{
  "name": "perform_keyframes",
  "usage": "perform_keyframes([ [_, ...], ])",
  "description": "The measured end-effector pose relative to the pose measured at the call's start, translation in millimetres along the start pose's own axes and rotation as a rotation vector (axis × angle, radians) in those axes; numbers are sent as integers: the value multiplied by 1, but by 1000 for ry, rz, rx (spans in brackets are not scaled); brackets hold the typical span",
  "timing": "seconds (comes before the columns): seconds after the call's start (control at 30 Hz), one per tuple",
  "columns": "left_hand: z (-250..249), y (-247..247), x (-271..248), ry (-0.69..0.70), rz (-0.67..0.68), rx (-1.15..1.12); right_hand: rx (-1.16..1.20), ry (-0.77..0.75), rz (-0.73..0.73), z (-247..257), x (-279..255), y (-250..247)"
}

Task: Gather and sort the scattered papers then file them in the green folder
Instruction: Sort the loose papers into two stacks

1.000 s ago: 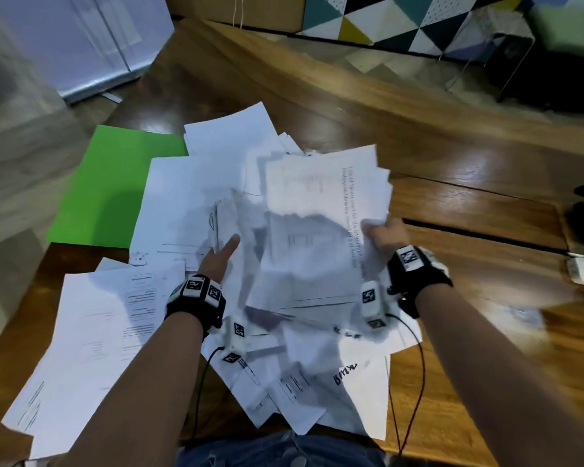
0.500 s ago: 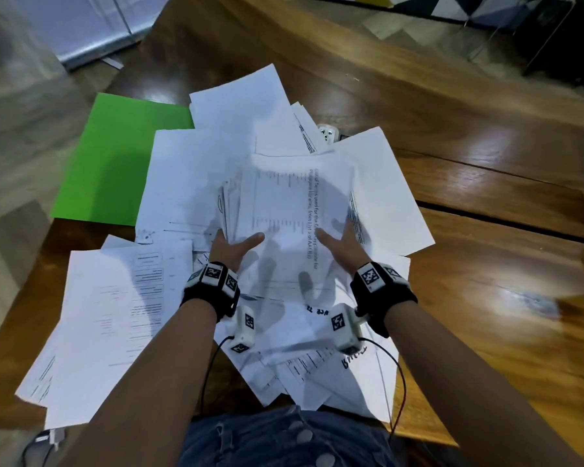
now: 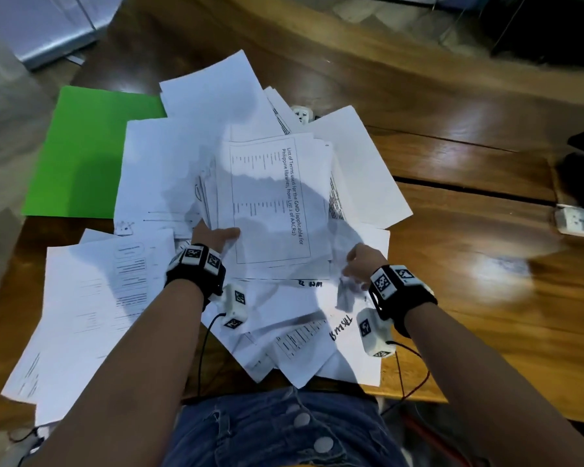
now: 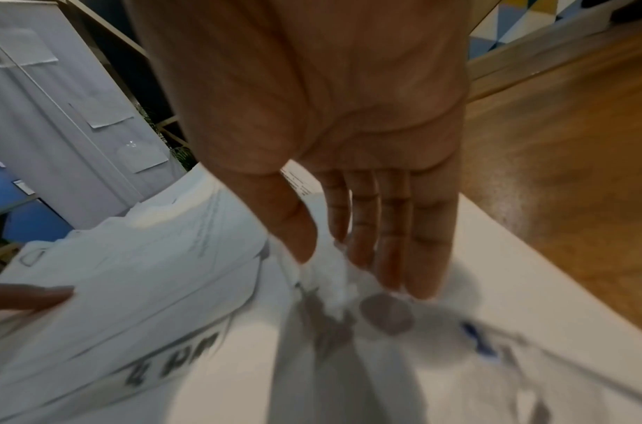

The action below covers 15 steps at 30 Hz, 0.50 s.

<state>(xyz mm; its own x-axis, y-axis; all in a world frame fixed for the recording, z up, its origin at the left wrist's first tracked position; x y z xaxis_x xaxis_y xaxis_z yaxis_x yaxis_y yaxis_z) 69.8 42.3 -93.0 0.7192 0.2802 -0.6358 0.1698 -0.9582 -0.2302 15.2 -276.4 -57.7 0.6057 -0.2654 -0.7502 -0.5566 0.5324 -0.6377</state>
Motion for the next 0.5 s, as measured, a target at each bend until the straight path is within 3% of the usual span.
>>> perform_keyframes([
  [0.13,4,2,1,-34,-7,1,41,2,-100,-6,-14,5],
  [0.33,1,4,-2,-22,-13,68,242,65,74,-15,-29,30],
  [0.5,-3,1,-2,-40,-45,153,438,110,-16,-20,-32,18],
])
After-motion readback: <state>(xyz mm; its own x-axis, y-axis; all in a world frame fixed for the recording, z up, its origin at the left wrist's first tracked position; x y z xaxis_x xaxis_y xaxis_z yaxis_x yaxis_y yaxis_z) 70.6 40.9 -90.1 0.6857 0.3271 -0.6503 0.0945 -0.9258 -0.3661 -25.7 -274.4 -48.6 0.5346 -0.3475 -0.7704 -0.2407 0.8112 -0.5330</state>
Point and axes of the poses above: each hand's wrist, its own x-axis towards the middle knuckle, its own y-axis out of the palm, z = x × y, the point moved 8 cm from there along x, towards the middle knuckle, and after that the axes turned 2 degrees about -x, right-handed, at the moved point
